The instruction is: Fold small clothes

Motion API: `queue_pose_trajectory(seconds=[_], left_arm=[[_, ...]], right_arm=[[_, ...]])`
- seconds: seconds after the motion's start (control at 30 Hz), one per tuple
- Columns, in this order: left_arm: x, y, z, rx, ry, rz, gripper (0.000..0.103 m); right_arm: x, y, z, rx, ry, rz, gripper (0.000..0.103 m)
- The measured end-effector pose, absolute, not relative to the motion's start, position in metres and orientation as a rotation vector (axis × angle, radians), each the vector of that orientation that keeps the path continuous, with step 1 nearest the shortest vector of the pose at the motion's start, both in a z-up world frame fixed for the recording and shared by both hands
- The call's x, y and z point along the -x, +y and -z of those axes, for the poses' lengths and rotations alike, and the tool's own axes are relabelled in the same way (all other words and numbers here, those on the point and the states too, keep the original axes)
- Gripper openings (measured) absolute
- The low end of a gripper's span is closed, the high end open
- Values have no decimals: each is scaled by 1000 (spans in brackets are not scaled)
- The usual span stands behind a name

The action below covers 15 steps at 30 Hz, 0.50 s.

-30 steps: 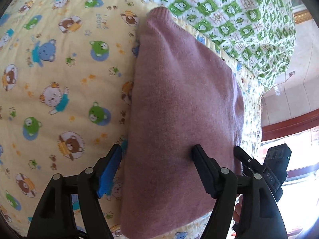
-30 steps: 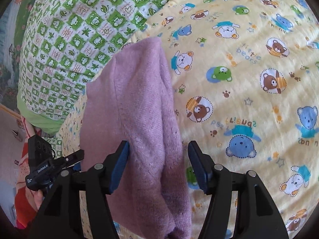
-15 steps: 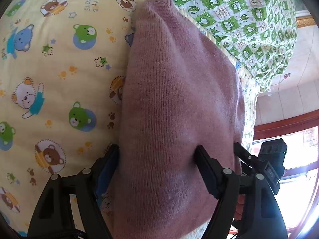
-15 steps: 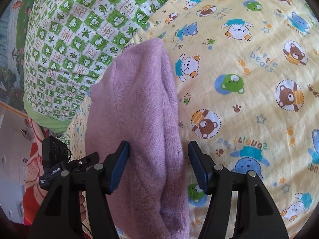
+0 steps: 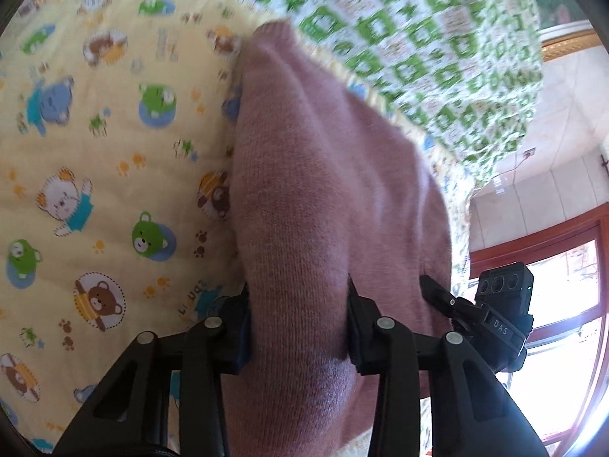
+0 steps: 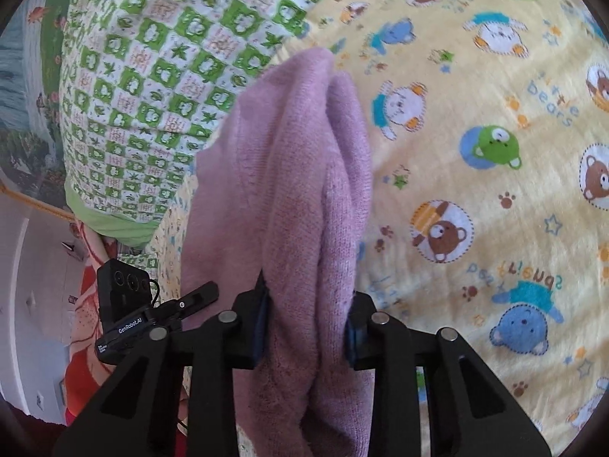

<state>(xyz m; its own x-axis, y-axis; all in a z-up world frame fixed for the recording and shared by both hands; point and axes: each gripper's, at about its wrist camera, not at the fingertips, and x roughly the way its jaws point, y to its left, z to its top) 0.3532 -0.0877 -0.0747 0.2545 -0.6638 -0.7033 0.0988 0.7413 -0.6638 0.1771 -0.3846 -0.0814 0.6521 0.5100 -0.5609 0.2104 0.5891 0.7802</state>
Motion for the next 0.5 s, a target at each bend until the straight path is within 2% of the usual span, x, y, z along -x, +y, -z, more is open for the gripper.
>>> queue_pose_trajectory(seconds=[0.3,0.5], left_arm=[[-331,-36,14,563,1072,502,35],[-297,35,-9,547,995,397,35]], right_arm=[[-190,-331,21,-856,764,-332,29],[-210,-268,12,-823,762,-457,29]])
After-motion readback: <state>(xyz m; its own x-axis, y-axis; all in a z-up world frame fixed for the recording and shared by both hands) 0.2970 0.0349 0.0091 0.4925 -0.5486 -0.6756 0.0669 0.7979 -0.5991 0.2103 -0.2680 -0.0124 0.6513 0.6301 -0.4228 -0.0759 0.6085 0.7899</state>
